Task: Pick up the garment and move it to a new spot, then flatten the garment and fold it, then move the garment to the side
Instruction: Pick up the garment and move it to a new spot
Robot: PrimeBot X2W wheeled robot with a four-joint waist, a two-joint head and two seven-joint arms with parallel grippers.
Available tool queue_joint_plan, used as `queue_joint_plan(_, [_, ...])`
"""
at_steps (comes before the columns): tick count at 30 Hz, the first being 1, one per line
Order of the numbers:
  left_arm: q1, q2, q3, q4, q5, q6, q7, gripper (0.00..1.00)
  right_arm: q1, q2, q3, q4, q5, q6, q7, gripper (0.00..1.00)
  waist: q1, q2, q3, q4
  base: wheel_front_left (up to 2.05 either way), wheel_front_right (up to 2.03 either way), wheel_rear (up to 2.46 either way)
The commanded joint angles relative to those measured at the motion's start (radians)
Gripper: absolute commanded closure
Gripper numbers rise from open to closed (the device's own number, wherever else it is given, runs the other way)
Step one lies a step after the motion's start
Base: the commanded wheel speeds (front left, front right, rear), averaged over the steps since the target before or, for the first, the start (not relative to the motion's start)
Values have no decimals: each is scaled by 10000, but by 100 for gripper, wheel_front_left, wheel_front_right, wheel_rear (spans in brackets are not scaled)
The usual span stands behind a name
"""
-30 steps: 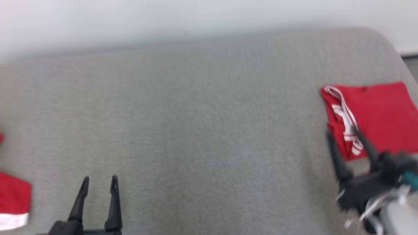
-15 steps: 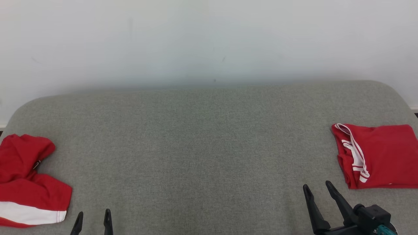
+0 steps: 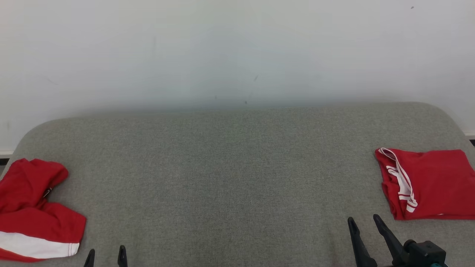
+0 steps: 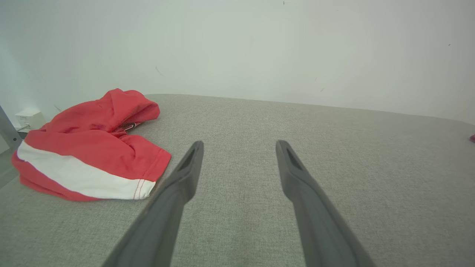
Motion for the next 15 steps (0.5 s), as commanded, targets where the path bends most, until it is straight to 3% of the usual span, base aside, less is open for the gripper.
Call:
queue_joint_plan(1, [44,-19,-49,-36,-2,0,-26,0,147,63,-51,-47,-90,-28,-18,0,0,0,-1,0,0,0,0])
queue_joint_plan(15, [124,-19,-55,-94,-73,-6,-26,0,212,155,17,-37,-79,-28,106,0,0,0,25,88,0,0,0])
